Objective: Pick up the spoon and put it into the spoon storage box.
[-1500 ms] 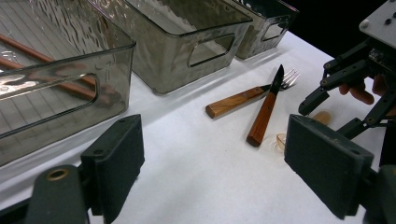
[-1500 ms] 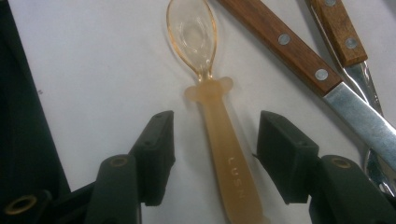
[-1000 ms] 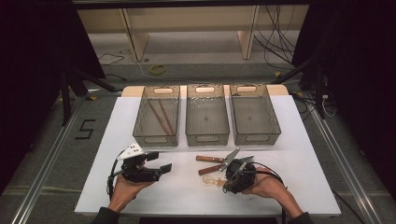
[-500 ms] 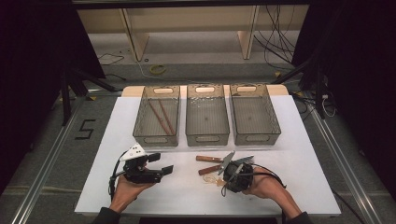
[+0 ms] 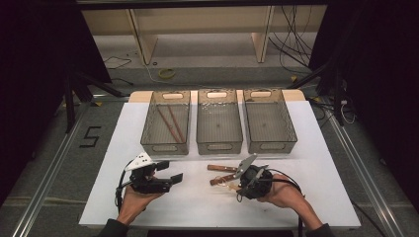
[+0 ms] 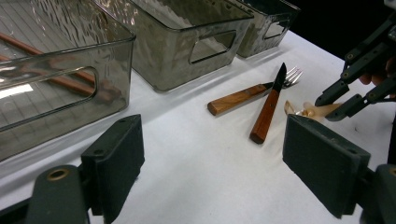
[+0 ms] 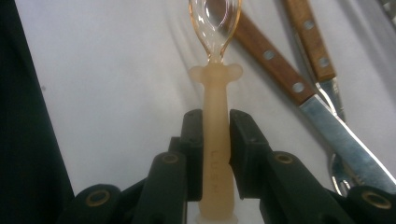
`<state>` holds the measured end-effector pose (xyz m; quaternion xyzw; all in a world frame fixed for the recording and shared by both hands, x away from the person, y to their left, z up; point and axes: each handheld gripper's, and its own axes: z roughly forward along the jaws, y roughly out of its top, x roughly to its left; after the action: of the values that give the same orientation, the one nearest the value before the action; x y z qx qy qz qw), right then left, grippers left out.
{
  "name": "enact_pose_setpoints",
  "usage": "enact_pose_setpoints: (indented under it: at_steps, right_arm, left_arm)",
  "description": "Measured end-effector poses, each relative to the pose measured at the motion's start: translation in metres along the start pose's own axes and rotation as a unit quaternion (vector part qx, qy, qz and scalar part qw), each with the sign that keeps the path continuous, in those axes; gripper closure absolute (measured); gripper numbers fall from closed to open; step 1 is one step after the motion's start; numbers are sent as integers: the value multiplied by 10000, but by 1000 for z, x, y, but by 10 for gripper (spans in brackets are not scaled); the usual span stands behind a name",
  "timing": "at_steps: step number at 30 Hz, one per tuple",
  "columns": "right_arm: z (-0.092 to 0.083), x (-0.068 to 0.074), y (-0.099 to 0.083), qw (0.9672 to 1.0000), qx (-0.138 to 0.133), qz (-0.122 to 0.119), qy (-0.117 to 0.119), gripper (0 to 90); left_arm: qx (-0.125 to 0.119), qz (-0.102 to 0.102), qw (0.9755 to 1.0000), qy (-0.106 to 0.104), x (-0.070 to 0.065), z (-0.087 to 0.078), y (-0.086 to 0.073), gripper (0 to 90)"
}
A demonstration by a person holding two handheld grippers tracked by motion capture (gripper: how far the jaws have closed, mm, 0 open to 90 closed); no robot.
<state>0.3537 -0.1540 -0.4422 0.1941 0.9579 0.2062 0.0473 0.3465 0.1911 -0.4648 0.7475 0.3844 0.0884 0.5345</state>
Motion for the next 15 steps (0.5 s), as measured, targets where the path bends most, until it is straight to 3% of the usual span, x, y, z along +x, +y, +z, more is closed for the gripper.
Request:
enact_pose_setpoints:
  at_steps: [7,15]
  right_arm:
    - [-15,-11,4,9980,-514,359,-79,771]
    - [-28,-28,16,9947,-843,540,-222,771]
  left_arm:
    - [-21,-16,10000,13,1,1,0,200]
    - [-50,-1,10000,23,1,1,0,200]
